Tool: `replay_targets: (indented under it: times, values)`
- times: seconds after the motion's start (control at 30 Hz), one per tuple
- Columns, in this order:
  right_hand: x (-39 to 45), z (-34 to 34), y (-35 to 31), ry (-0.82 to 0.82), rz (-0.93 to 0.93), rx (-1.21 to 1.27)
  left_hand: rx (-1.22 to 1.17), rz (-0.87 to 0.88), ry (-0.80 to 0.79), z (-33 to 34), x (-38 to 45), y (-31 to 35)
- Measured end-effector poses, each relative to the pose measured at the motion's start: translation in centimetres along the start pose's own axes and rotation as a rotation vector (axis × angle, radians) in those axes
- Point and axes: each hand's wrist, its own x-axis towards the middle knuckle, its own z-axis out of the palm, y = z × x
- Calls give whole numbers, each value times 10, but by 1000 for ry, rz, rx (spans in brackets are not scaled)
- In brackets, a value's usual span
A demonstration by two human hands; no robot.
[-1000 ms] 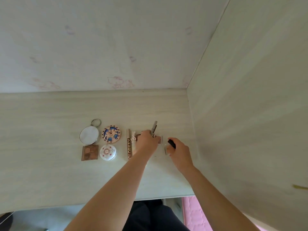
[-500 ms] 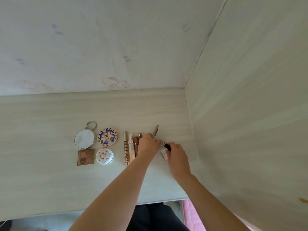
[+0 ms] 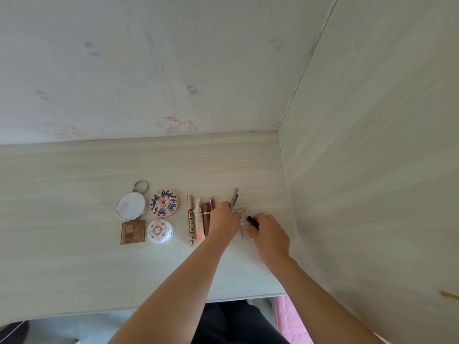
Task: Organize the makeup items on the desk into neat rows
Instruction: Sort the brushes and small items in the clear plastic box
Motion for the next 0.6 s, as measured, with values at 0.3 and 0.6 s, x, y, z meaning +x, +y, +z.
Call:
replay_targets:
  times: [0.3, 0.6]
  values:
    - [-6, -6, -7, 47, -9, 18, -84, 17, 46, -6, -15, -11]
    - [-1, 8, -32, -35, -59, 94, 112, 23, 166, -6, -21, -36]
